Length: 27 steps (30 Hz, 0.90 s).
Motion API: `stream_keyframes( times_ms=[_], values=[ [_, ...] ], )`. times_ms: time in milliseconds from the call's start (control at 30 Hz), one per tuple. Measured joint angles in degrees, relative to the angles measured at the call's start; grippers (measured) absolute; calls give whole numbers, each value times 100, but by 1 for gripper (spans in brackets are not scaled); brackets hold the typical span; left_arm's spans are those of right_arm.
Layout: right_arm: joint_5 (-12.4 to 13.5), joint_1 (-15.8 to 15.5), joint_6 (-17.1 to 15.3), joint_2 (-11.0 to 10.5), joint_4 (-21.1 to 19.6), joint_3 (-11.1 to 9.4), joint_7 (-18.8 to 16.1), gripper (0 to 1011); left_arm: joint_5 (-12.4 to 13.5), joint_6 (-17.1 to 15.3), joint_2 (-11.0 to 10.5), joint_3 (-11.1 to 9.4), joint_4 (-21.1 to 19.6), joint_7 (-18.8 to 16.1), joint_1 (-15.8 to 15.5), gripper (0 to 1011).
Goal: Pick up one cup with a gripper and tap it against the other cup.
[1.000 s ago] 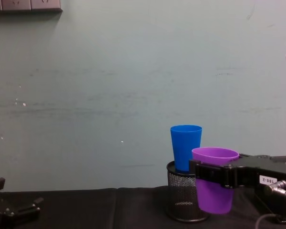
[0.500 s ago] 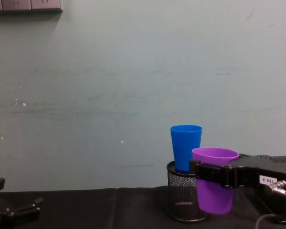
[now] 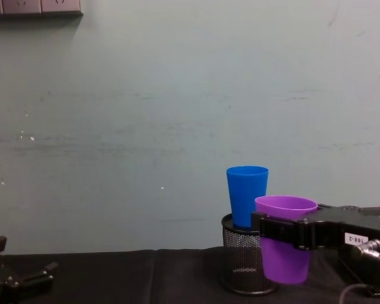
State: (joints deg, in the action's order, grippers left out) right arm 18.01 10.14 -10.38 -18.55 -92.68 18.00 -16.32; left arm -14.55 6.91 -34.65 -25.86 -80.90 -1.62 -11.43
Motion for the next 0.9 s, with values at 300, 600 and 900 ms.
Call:
stream_keyframes(
  times_ms=[300,600,900],
  values=[
    [0,0,0,0,0,0,0,738,0,0,0,0,0,0,0,1000],
    [0,0,0,0,0,0,0,738,0,0,0,0,0,0,0,1000],
    [0,0,0,0,0,0,0,737,0,0,0,0,0,0,0,1000]
  ],
)
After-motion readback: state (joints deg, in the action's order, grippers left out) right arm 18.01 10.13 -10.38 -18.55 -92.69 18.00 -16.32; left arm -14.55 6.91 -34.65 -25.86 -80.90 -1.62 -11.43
